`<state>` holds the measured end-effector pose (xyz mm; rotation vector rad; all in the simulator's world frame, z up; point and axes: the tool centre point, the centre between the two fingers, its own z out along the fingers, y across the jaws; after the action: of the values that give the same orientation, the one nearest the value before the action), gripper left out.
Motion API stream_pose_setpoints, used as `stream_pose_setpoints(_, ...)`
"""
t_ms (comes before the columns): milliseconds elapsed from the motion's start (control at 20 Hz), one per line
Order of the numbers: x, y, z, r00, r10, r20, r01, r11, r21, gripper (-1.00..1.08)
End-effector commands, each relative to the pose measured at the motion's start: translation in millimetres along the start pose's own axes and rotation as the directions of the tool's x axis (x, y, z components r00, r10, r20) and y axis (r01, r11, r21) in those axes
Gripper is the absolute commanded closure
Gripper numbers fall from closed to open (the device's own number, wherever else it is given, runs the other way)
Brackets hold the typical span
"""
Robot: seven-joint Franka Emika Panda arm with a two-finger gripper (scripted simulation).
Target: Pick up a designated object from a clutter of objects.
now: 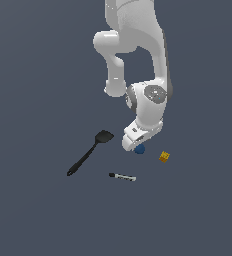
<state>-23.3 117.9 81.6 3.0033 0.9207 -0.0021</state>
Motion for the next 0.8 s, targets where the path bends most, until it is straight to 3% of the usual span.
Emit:
stream_pose_setpoints(0,0,0,2,1.0,0.0,0.0,0.0,1.0,0.0,-0.92)
stream_pose_setpoints(750,0,-1,51,1.0,-0.003,-0.001,0.003,1.0,0.0,-0.92)
